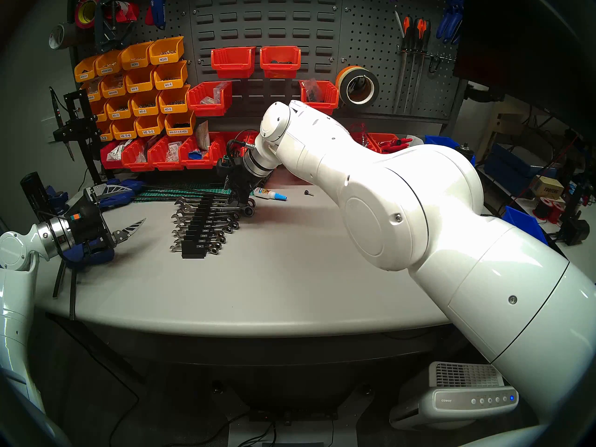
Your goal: Put the wrenches on the table into the correct slot in the case
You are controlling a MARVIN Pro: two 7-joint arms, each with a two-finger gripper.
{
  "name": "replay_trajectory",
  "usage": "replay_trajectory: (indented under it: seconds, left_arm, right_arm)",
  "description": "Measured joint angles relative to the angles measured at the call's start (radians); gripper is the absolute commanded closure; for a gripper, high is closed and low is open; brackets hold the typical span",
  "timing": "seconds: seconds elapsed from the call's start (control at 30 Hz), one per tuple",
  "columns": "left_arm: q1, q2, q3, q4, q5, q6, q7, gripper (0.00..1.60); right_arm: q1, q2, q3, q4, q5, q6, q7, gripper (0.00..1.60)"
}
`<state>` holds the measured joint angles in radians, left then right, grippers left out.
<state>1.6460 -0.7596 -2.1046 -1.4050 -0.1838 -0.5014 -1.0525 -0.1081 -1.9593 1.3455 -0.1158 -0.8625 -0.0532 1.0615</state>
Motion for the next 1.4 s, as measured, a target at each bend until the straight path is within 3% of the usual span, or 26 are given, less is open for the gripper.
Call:
replay_trajectory:
  seconds: [1.4]
  left_arm:
    - [0.0,0.0,0.0,0.0,0.0,0.0,0.0,0.0]
  right_arm:
    - [0.092,0.014,0.035,-0.046,0.016,-0.047,0.002,0.0]
